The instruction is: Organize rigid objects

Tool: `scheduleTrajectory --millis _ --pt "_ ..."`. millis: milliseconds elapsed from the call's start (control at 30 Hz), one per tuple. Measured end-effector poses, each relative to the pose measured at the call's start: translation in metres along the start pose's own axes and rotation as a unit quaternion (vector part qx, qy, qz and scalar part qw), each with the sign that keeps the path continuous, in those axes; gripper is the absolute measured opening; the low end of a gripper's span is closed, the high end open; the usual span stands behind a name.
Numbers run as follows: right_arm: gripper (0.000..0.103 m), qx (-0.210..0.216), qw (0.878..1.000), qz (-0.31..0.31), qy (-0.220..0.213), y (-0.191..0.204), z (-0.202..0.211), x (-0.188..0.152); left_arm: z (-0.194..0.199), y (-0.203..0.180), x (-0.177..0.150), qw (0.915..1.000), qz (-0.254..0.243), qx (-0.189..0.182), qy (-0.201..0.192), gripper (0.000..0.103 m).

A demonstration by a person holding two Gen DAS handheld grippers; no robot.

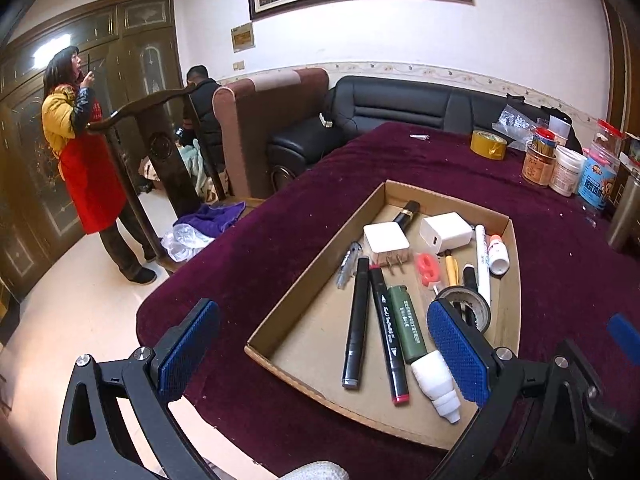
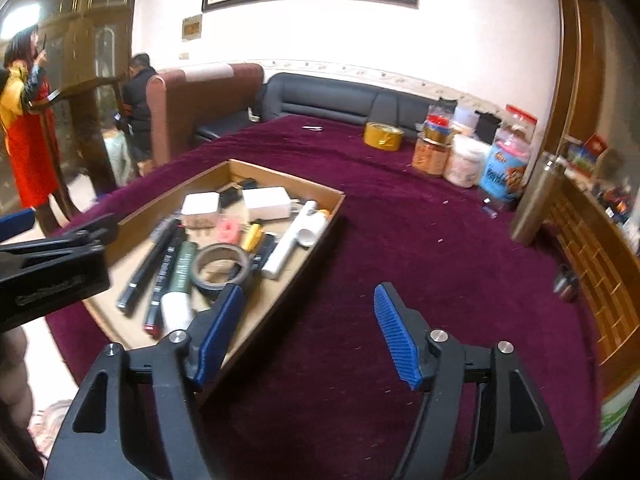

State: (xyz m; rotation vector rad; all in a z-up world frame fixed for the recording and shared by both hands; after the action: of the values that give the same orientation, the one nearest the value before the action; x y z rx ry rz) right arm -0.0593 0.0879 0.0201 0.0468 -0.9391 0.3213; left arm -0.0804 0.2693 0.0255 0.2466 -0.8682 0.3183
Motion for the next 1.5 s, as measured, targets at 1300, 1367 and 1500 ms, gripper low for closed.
scheduleTrajectory --millis 1300,1367,1500 --pt "0.068 -0.002 0.999 0.046 0.022 0.016 -0.010 -0.007 -0.025 -0.003 -0.018 0.9975 0.010 -0.031 0.063 0.102" --pt "0.068 -0.002 0.999 0.046 0.022 0.017 -0.010 -0.007 -0.026 -0.003 -0.018 0.9975 0.009 -0.032 0.062 0.102" --pt "0.068 0.000 0.999 0.046 0.023 0.017 -0.010 -0.007 -0.026 -0.005 -0.018 0.9975 0.007 -0.032 0.063 0.102"
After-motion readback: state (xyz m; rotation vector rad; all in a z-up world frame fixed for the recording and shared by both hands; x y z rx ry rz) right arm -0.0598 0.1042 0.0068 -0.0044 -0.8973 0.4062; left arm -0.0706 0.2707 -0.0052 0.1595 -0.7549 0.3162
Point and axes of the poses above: each gripper's, at about its wrist camera, not at the fingertips, and z roughly against the way its jaws point, y to its left, x to its top, the point moved 10 cm from there along -z, roughly the way its jaws point
